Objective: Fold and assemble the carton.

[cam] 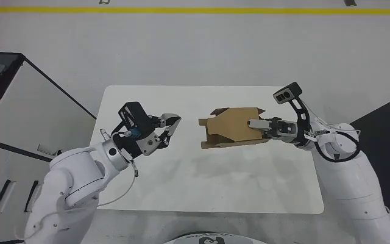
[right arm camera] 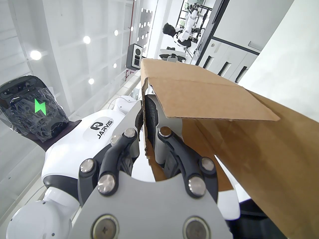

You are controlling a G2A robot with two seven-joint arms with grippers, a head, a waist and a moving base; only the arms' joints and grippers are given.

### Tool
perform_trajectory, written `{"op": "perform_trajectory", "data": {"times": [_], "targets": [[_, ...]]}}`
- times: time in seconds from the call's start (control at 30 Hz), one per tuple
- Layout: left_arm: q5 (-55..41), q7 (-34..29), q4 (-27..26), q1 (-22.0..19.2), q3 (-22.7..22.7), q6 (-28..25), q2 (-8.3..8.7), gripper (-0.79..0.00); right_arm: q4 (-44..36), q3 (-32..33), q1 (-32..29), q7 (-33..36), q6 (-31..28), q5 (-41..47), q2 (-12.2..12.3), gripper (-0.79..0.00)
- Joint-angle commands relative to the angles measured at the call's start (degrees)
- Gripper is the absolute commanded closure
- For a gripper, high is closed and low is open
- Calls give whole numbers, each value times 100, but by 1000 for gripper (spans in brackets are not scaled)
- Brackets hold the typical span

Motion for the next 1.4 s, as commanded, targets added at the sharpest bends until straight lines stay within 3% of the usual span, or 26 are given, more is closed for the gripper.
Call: {"op": "perform_trajectory", "data": {"times": [0.0, 0.33, 1.37], "targets": [[27, -34, 0, -55, 69, -48, 8, 0, -59, -26, -27, -142, 13, -84, -6, 0], [281, -322, 0, -291, 464, -43, 37, 0, -199, -182, 18, -253, 28, -647, -18, 0], [274, -282, 12, -247, 547, -275, 142, 0, -311, -405, 136, -585, 50, -806, -83, 0]]}}
